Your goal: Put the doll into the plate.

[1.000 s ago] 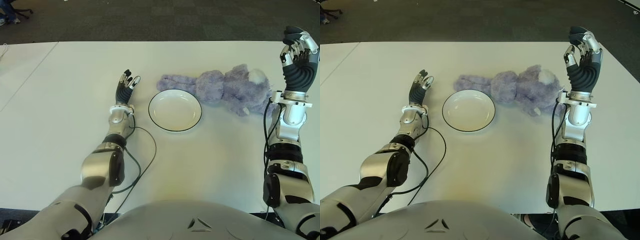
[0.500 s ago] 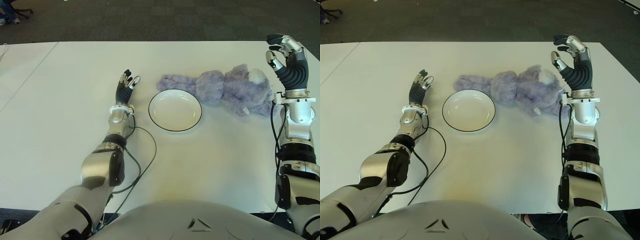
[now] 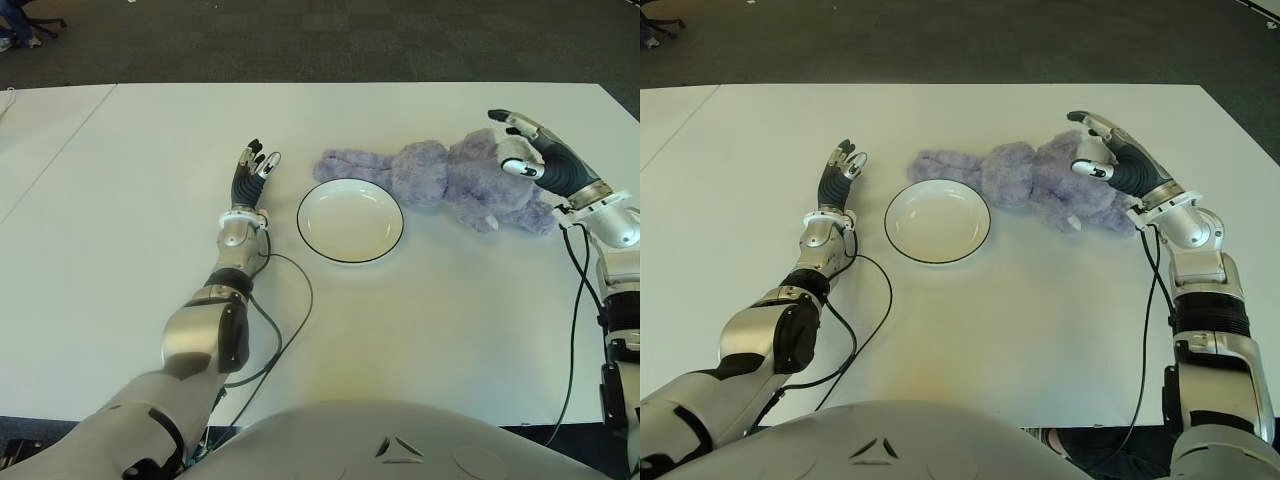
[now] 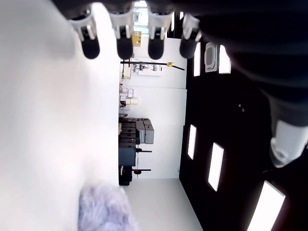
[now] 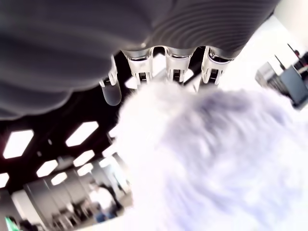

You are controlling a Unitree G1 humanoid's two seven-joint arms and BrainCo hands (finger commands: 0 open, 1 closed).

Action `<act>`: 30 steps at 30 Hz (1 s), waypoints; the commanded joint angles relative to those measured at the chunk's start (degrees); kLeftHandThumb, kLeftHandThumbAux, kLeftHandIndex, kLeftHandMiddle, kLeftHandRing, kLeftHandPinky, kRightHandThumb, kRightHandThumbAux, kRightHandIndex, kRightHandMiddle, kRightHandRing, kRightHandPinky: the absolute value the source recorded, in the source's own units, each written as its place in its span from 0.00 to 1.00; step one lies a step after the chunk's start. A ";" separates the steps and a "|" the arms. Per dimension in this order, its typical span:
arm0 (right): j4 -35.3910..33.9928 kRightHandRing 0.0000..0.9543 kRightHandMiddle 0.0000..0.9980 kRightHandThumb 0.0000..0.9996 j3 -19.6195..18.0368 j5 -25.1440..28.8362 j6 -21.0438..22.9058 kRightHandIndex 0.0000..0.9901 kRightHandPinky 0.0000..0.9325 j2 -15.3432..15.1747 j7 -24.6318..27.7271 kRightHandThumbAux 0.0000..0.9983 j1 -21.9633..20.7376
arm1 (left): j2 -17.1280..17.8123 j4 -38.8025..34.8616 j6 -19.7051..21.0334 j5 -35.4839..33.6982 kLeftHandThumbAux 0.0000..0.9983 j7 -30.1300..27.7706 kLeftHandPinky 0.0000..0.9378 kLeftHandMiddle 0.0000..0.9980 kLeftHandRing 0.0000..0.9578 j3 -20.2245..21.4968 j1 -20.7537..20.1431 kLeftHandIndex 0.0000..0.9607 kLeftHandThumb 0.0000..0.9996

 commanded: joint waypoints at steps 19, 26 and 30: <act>-4.24 0.00 0.00 0.05 6.58 -4.61 6.97 0.00 0.00 -7.79 13.12 0.26 3.03 | -1.78 6.99 5.42 -1.60 0.45 -1.82 0.02 0.04 0.03 1.51 11.39 0.01 0.00; -7.27 0.00 0.00 0.05 7.05 -6.17 9.25 0.00 0.01 -9.09 14.15 0.25 3.97 | -1.40 7.12 6.43 -0.59 0.43 -0.90 0.01 0.05 0.03 0.60 11.47 0.01 0.00; -8.78 0.00 0.00 0.06 7.00 -7.08 9.72 0.00 0.03 -9.62 13.96 0.25 5.87 | -1.33 7.15 5.92 -0.14 0.43 -0.53 0.00 0.05 0.03 0.14 11.72 0.00 0.00</act>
